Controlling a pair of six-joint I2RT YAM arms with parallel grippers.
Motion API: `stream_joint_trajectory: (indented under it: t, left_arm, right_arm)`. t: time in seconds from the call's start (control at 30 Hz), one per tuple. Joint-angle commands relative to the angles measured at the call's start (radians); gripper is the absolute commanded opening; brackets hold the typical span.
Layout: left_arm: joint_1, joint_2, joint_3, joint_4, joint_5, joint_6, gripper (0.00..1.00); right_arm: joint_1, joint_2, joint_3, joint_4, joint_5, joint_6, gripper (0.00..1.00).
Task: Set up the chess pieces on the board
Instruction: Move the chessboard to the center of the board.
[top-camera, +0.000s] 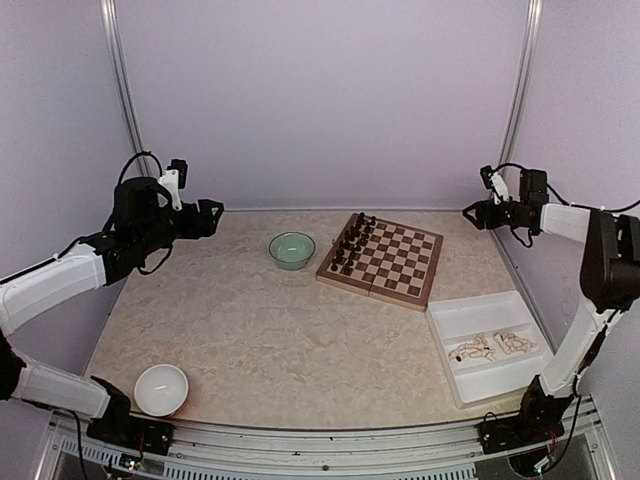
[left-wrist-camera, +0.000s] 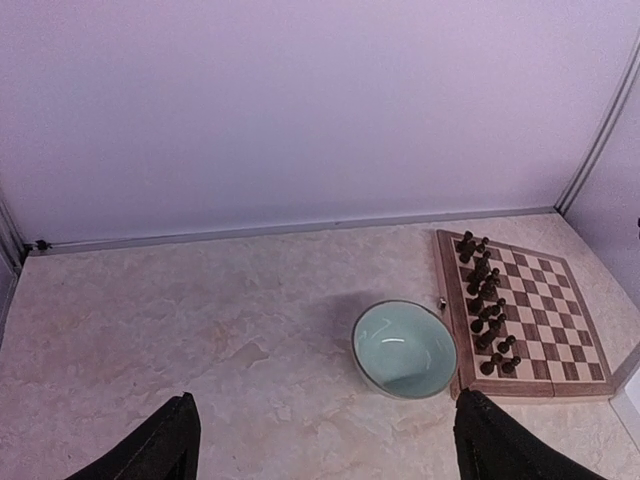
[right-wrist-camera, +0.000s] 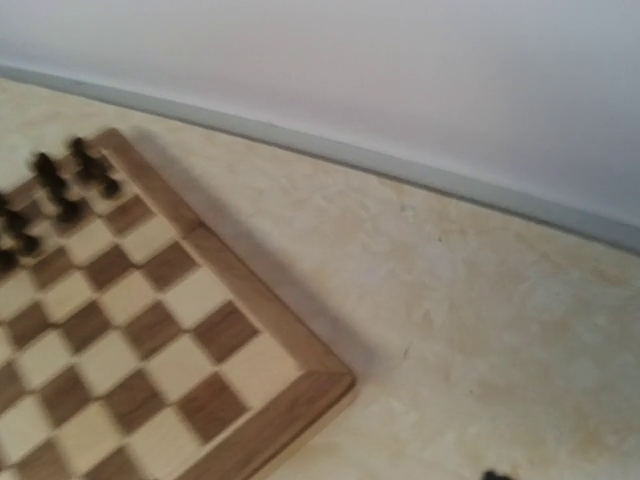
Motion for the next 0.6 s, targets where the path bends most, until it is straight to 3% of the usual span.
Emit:
stream_joint_trajectory:
  t: [0.0,0.17,0.37,0.57]
  left_arm:
    - [-0.046,0.056,0.049,-0.022,0.045,0.037,0.87]
    - [-0.082,0.101,0.060,-0.029,0.097,0.039,0.87]
    - [-0.111,0.148,0.080,-0.048,0.145,0.048,0.88]
    - [-0.127,0.181,0.091,-0.060,0.170,0.053,0.88]
  right_arm:
    - [0.038,0.202,0.186,-0.176,0.038,0.028,0.66]
    - [0.087,0.423,0.421,-0.296,0.048,0.048,0.69]
    - [0.111,0.657,0.706,-0.434,0.027,0.065,0.82]
    - [0.126,0.778,0.867,-0.507,0.023,0.056,0.84]
